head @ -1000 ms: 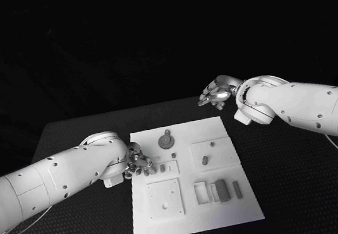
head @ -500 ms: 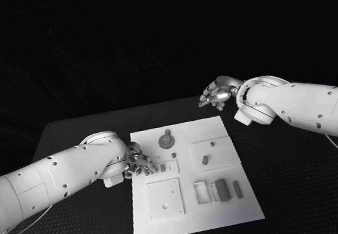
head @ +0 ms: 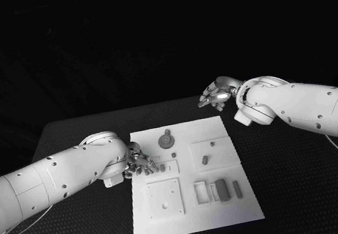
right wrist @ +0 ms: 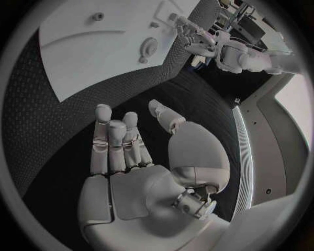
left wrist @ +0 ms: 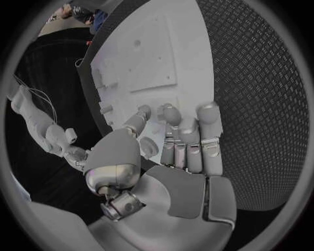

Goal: Assemble the parts on the task board

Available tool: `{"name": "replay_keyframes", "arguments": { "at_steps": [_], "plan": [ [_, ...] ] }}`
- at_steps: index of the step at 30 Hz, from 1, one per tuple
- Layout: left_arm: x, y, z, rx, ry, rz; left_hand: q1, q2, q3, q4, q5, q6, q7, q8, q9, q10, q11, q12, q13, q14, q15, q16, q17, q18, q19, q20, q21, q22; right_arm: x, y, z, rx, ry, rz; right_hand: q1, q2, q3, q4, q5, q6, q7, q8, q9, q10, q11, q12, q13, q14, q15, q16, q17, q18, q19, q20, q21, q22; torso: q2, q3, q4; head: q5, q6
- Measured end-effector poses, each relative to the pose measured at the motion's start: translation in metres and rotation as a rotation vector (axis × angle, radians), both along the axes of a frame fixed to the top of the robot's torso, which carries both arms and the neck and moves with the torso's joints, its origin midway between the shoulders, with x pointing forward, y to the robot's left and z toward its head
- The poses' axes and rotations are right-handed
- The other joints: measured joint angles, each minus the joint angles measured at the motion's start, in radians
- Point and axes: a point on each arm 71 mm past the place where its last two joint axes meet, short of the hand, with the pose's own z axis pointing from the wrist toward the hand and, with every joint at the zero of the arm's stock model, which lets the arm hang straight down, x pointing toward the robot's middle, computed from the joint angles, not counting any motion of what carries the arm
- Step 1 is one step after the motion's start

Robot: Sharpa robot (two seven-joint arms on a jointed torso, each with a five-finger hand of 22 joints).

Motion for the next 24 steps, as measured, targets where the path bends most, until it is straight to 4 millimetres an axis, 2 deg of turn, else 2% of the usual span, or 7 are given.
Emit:
{"name": "replay_keyframes", "arguments": {
  "at_steps": [24],
  "plan": [
    [-0.001,-0.0035,0.0006,-0.004,0.0,-0.006,-0.008,0.008,-0.005,0.005,0.0,0.0,-0.003,-0.001,0.003,0.0,0.0,0.0,0.0,0.003,-0.003,0.0,0.002,0.0,-0.002,0.002,0.0,0.0,-0.0004,-0.0001,-0.001,0.0,0.002,0.0,0.0,0.0,0.0,0.0,0.0,-0.003,-0.001,0.0,-0.001,0.0,0.0,0.0,0.0,-0.001,0.001,0.0,0.0,-0.001,0.0,0.0,0.0,0.0,0.0,0.0003,0.0,-0.001,-0.001]
  ]
}}
